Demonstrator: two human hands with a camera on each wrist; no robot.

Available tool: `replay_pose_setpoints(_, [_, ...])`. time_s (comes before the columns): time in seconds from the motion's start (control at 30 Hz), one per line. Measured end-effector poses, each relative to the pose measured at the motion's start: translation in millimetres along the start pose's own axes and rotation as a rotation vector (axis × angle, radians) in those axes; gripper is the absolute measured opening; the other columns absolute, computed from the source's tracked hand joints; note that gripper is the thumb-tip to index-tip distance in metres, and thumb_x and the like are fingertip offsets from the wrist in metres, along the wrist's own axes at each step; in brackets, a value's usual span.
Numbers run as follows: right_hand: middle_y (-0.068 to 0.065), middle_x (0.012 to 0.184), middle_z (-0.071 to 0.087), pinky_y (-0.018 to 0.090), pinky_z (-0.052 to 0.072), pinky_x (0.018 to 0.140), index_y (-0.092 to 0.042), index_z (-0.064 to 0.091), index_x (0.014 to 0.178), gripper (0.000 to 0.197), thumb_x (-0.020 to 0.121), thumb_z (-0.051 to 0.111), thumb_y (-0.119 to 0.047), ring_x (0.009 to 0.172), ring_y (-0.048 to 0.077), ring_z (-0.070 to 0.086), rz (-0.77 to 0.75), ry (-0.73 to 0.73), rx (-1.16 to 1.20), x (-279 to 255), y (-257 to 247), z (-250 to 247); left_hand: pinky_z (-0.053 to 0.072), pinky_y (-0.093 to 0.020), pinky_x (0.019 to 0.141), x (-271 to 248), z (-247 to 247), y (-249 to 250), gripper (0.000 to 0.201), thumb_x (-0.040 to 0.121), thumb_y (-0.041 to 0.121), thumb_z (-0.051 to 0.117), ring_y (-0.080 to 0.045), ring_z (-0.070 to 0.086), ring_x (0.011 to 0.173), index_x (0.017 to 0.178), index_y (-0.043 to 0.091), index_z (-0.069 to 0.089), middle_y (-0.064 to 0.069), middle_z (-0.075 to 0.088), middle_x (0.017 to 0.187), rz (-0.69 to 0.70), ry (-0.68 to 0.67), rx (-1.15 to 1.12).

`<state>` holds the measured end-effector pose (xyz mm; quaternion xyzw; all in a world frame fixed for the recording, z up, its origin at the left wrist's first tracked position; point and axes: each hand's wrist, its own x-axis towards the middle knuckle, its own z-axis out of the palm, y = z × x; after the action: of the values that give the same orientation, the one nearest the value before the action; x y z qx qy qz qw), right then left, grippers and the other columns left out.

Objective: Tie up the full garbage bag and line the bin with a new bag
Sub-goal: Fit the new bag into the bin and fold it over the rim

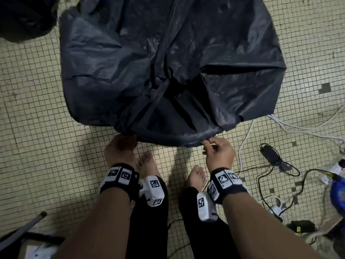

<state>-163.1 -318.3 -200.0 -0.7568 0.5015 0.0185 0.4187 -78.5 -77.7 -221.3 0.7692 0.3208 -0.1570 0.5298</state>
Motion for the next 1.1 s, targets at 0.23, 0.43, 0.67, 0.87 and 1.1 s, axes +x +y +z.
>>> replay_pose_setpoints(0.23, [0.005, 0.086, 0.072, 0.033, 0.059, 0.075, -0.011, 0.074, 0.083, 0.015, 0.084, 0.079, -0.026, 0.078, 0.023, 0.070, 0.031, -0.041, 0.020, 17.2, -8.4, 19.1, 0.062, -0.036, 0.072, 5.8, 12.0, -1.0, 0.017, 0.087, 0.015, 0.077, -0.018, 0.074, 0.071, 0.076, 0.026, 0.069, 0.006, 0.075, 0.074, -0.016, 0.050, -0.100])
replay_pose_setpoints(0.43, [0.005, 0.086, 0.076, 0.033, 0.062, 0.078, -0.013, 0.074, 0.092, 0.017, 0.081, 0.076, 0.000, 0.078, 0.016, 0.073, 0.178, -0.137, 0.182, -7.7, -16.8, -17.2, 0.061, -0.041, 0.068, -27.4, 6.9, 10.5, 0.018, 0.093, 0.012, 0.065, -0.019, 0.067, 0.066, 0.103, 0.021, 0.053, -0.004, 0.071, 0.093, -0.102, 0.185, -0.146])
replay_pose_setpoints(0.67, [-0.005, 0.126, 0.053, 0.021, 0.048, 0.090, -0.022, 0.044, 0.134, 0.045, 0.097, 0.056, -0.044, 0.107, 0.003, 0.056, -0.255, 0.229, 0.060, 20.1, -69.4, -90.2, 0.055, -0.050, 0.091, -108.2, 51.6, 59.6, 0.079, 0.069, 0.085, 0.061, -0.019, 0.070, 0.102, 0.130, 0.039, 0.043, 0.002, 0.067, 0.120, -0.139, -0.084, -0.193])
replay_pose_setpoints(0.87, [0.007, 0.105, 0.071, 0.028, 0.045, 0.085, -0.006, 0.067, 0.118, 0.039, 0.102, 0.051, -0.037, 0.101, 0.025, 0.064, -0.257, 0.041, -0.221, 67.1, -105.4, -89.9, 0.058, -0.027, 0.091, -92.4, 70.2, 80.7, 0.073, 0.087, 0.056, 0.067, -0.018, 0.065, 0.114, 0.147, 0.026, 0.039, 0.005, 0.064, 0.125, -0.045, -0.109, -0.204])
replay_pose_setpoints(1.1, [-0.006, 0.076, 0.068, 0.017, 0.043, 0.062, -0.015, 0.069, 0.085, 0.032, 0.093, 0.064, -0.046, 0.071, 0.008, 0.062, -0.205, -0.066, -0.095, 30.1, -93.5, -65.9, 0.056, -0.048, 0.095, -39.7, 6.7, 91.6, 0.045, 0.068, 0.071, 0.069, -0.016, 0.069, 0.104, 0.106, 0.048, 0.067, 0.012, 0.072, 0.111, 0.066, -0.091, -0.073])
